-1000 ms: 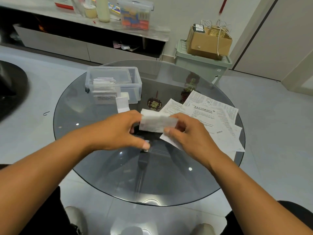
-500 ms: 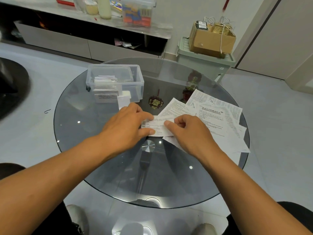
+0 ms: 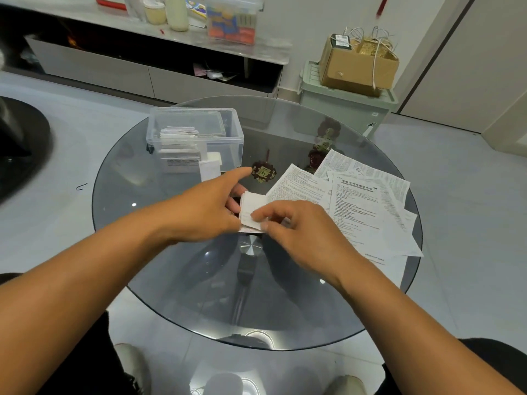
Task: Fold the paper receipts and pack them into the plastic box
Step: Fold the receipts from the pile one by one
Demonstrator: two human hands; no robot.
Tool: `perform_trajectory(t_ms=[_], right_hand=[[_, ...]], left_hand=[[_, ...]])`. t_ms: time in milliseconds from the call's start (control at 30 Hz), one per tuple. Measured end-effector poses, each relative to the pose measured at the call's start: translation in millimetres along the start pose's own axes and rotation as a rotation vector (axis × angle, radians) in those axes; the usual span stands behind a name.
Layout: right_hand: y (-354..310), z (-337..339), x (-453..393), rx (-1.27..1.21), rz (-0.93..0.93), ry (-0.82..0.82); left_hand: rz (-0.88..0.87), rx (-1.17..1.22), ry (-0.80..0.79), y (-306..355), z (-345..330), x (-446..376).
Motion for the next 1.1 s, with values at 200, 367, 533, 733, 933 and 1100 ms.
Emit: perform_trajectory(t_ms=[200,367,533,733,933,1100], right_hand=[[0.8,-0.1,-3.6,-0.038,-0.010,-0.033],[8.5,-0.9,-6.3,-0.086,-0.131,0.121],[9.3,1.2,-7.3,-0.142,-0.188,0.060],[7.3,6.1,-6.6,-0.282,-0.184,0.067],[7.4,15.1,-8.0,-0.402,-0.210,0.109],[4.6,11.6,-8.8,-0.421,-0.208,0.076]], left_hand=[[0.024,0.016,0.104,1.8,1.3,3.3],[-0.073,-0.060,0.140,0.8,-7.0,1.7],[-0.139,-0.046,0.079,2.5,-8.1,6.9],[-0.033,-0.055,0.502,-7.3,23.5,8.1],[0.228,-0.392,0.593,-24.8,46.0,5.0],[0.167,-0.352,0.584,-25.9,41.8,-6.2]])
Point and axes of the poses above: each hand's wrist, its own x-axis away from the middle knuckle, its own z-axis out of the back of the hand, y = z × x, the point moved 3 cm from there along -x, towards the middle knuckle, and after that the axes turned 15 degrees about x, right-handed, at the moved point
